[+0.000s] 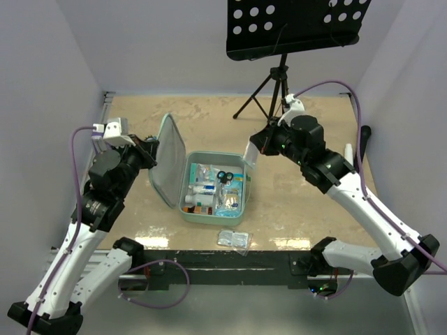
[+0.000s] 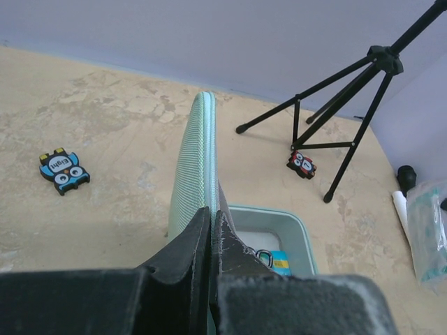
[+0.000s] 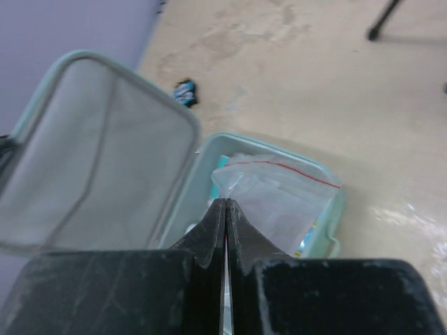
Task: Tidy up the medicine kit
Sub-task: Place the medical item at the medicine box.
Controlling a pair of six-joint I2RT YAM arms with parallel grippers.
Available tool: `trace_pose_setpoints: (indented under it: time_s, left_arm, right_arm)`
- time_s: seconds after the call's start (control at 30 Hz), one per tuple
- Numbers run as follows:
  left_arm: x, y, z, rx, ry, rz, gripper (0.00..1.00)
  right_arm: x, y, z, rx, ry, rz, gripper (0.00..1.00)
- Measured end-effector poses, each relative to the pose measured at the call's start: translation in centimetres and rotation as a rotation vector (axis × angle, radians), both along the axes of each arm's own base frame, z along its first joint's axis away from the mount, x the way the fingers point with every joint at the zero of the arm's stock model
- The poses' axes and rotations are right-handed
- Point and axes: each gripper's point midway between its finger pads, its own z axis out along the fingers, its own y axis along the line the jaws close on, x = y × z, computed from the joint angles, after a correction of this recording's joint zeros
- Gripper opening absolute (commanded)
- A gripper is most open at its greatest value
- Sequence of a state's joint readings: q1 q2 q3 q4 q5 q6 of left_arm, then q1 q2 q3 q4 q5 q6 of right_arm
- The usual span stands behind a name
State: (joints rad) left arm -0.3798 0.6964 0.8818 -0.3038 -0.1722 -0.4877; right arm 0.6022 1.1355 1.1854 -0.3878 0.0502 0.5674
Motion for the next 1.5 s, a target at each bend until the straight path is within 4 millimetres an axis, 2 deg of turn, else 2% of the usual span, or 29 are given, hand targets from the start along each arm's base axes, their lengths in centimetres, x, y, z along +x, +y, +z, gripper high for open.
trace_pose_setpoints:
  time_s: [0.1, 0.2, 0.6, 0.7, 0.83, 1.0, 1.27, 1.5]
  left_arm:
    - [-0.1, -0.4, 0.1, -0.008, 0.006, -0.022, 0.00]
    - [-0.1, -0.8, 0.1, -0.007, 0.017, -0.039, 0.00]
    - [0.0, -1.3, 0.3, -0.005, 0.038, -0.068, 0.00]
    - [0.0, -1.4, 0.2, -0.004, 0.042, -0.070, 0.00]
    - [0.1, -1.5, 0.3, -0.004, 0.046, -0.071, 0.00]
    - [0.1, -1.6, 0.3, -0.012, 0.048, -0.073, 0.00]
    - [0.1, -1.6, 0.4, -0.018, 0.050, -0.072, 0.00]
    - [-0.1, -1.5, 0.5, -0.018, 0.049, -0.072, 0.00]
  right_arm:
    - [-0.4, 2.6, 2.5, 0.084, -0.076, 0.127, 0.00]
    - [-0.8, 5.3, 4.0, 0.157, -0.138, 0.248, 0.00]
    - [-3.4, 14.5, 6.3, 0.392, -0.293, 0.594, 0.00]
    - [-4.1, 15.6, 7.5, 0.455, -0.333, 0.637, 0.00]
    - [-4.2, 16.0, 8.9, 0.559, -0.367, 0.646, 0.00]
    - [-4.3, 16.2, 7.9, 0.690, -0.352, 0.613, 0.00]
    - [-5.4, 18.8, 7.8, 0.812, -0.337, 0.592, 0.00]
    - [-5.1, 20.0, 7.7, 0.867, -0.342, 0.552, 0.00]
